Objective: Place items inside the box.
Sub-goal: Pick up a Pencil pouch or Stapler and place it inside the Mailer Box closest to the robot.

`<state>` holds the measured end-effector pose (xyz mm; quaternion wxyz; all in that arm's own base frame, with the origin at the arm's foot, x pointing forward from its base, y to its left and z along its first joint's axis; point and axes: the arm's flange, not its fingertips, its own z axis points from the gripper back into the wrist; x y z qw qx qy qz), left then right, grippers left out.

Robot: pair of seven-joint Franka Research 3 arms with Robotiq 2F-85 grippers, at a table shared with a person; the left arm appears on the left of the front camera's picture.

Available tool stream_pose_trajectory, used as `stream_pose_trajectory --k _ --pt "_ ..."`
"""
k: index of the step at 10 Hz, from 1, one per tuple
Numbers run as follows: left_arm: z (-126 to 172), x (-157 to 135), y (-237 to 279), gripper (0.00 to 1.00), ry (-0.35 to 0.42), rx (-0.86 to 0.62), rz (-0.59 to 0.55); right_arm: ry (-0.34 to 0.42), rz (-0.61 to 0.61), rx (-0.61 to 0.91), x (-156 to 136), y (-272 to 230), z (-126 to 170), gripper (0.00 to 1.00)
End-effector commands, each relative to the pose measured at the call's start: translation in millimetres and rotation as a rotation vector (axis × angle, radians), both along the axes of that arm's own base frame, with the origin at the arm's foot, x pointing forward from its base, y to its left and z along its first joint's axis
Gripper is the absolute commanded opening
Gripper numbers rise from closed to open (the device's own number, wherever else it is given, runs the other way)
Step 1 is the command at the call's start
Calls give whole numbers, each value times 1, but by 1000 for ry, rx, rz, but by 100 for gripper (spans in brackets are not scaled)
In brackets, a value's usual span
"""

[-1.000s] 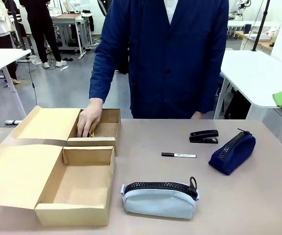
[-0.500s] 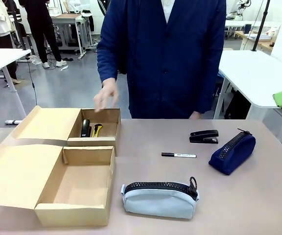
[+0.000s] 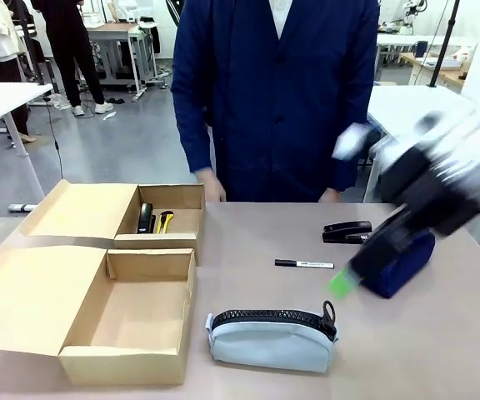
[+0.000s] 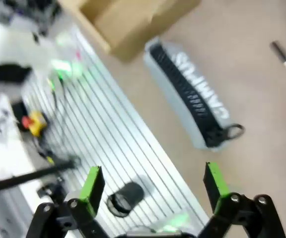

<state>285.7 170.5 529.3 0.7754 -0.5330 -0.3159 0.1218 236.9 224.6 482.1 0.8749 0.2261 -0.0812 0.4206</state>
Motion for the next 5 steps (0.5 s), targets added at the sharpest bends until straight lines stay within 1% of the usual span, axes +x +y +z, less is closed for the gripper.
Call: stream_pose_trajectory --k 1,2,3,4,5 --pt "2 -1 0 100 -30 -8 -4 32 156 -148 94 64 -35 100" --pt "2 -1 0 100 -30 -8 -4 6 137 -223 100 76 -59 100" --pt "2 -1 0 100 -30 -8 -4 -39 88 -137 100 77 -56 100" --pt "2 -1 0 100 -30 -8 -4 44 145 -147 43 60 -69 100" --pt "2 -1 0 100 -30 -8 -4 44 145 -147 43 60 -69 100"
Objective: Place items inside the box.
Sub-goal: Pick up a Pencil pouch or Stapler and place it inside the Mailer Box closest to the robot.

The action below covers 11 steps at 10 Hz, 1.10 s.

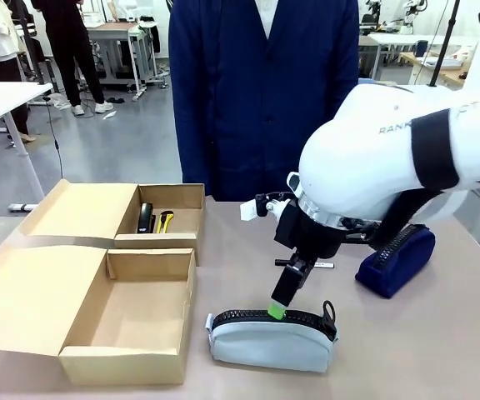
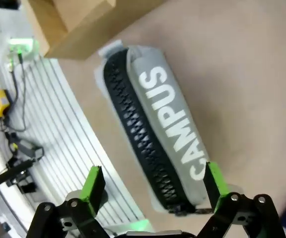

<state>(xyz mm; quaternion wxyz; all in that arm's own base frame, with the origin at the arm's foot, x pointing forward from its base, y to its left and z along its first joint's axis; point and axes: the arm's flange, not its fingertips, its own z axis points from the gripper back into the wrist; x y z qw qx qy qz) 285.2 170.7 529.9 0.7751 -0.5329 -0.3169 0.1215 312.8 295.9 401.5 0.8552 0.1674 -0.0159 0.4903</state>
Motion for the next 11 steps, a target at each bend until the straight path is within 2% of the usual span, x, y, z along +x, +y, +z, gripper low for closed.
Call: stream_pose_trajectory --k 1,2,3,4,6,9,10,11 --pt "1 0 0 100 -28 -9 -5 -9 -8 -3 10 3 -3 100" --pt "1 0 0 100 -28 -9 -5 6 56 -71 13 1 -8 100" --pt "1 0 0 100 -28 -9 -5 27 128 -78 14 8 -19 100" --pt "1 0 0 100 -28 -9 -5 -2 175 -71 19 19 -26 100" --pt "1 0 0 100 -28 -9 -5 56 257 -82 19 24 -49 100" --pt "1 0 0 100 -28 -9 -5 54 327 -98 13 37 -62 100" --pt "1 0 0 100 -28 -9 -5 53 334 -103 11 37 -62 86" --pt "1 0 0 100 -28 -9 -5 54 329 -113 11 38 -61 41"
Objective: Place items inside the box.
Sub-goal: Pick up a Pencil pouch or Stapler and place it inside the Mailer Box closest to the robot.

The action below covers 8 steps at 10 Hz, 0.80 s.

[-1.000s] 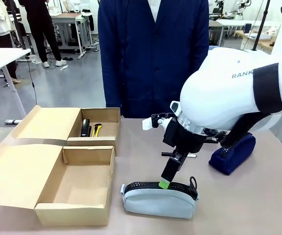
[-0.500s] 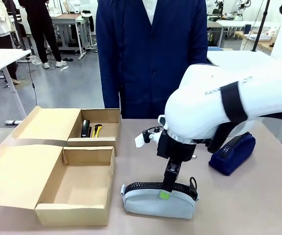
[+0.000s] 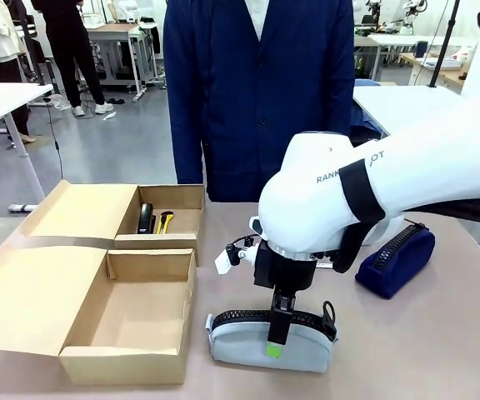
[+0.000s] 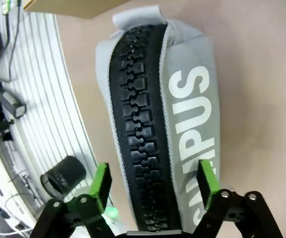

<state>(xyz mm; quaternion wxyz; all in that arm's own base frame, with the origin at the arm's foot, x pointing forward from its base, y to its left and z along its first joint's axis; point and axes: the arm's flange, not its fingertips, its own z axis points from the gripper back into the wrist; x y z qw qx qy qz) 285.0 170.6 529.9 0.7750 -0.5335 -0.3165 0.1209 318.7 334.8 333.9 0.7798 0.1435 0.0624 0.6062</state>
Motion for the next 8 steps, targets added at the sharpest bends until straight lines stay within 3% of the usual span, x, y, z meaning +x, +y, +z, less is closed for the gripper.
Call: stream_pose_trajectory --k 1,2,4,5,6,8 --pt "1 0 0 100 -28 -8 -3 -7 32 -6 6 0 7 26" --pt "1 0 0 100 -28 -8 -3 -4 37 -10 4 -1 6 0" --pt "1 0 0 100 -28 -8 -3 2 39 -7 2 0 6 0" --pt "1 0 0 100 -28 -8 -3 -1 36 -6 2 1 8 5" --pt "1 0 0 100 -28 -8 -3 -2 34 -6 1 2 9 0" --pt "1 0 0 100 -28 -8 -3 5 14 -4 -1 3 14 0"
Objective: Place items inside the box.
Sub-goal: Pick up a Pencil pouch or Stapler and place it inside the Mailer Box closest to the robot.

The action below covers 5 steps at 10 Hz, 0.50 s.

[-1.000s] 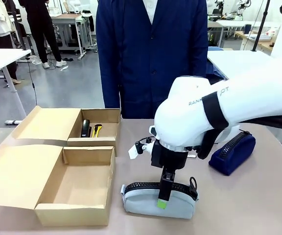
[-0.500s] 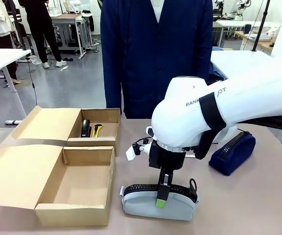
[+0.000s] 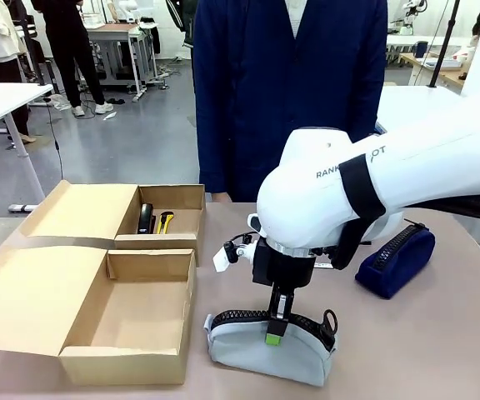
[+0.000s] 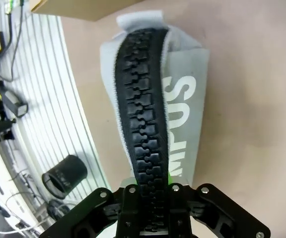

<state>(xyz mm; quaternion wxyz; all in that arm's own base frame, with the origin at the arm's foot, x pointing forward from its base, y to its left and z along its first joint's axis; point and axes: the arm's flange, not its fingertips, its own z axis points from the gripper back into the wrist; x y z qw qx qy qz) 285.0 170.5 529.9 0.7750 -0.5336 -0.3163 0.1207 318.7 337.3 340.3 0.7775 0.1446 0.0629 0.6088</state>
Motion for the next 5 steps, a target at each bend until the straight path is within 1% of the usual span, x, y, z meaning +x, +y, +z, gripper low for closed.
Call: stream_pose_trajectory --k 1,2,3,4,5 --pt "1 0 0 100 -28 -8 -3 18 -26 -1 -2 -1 12 0" --pt "1 0 0 100 -28 -8 -3 5 -107 19 -5 -5 28 0" --pt "1 0 0 100 -28 -8 -3 38 -244 62 -9 -10 54 0" --pt "1 0 0 100 -28 -8 -3 114 -526 185 -14 -13 86 0" --pt "1 0 0 100 -28 -8 -3 48 -720 347 -22 -8 106 0"
